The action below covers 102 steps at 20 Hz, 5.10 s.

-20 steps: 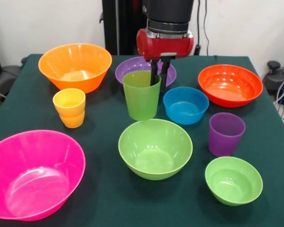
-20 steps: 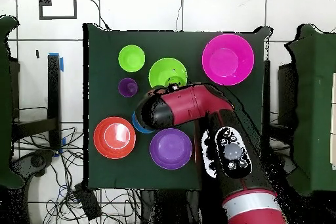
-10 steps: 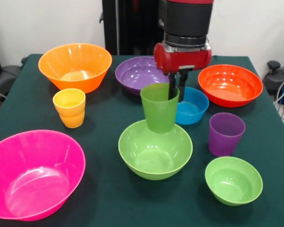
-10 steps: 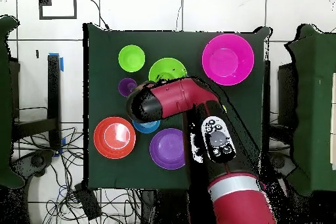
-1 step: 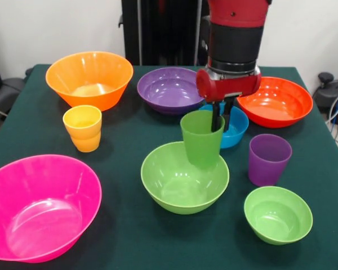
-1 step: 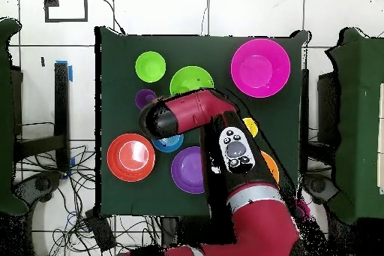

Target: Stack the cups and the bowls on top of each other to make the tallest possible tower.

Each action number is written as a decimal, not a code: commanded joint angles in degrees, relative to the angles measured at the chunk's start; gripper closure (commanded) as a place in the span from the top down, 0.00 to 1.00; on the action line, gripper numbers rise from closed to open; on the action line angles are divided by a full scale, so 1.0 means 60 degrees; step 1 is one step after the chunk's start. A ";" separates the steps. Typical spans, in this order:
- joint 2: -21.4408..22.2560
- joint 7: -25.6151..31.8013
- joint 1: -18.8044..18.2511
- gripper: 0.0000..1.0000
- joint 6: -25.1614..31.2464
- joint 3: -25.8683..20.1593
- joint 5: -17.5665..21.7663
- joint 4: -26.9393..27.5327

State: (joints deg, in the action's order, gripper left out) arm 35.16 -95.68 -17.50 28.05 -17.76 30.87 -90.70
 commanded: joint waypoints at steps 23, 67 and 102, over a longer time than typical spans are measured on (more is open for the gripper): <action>-0.1589 -0.0201 -0.0078 0.00 -0.0281 0.0529 0.0397 0.1322; -0.1709 -0.0271 0.0197 0.00 0.0538 0.0069 -0.0363 0.1742; -0.0019 0.0211 -0.0081 1.00 0.1273 -0.0080 -0.0944 0.0301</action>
State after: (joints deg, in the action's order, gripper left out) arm 29.45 -95.68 -17.51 27.89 -14.52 27.72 -84.50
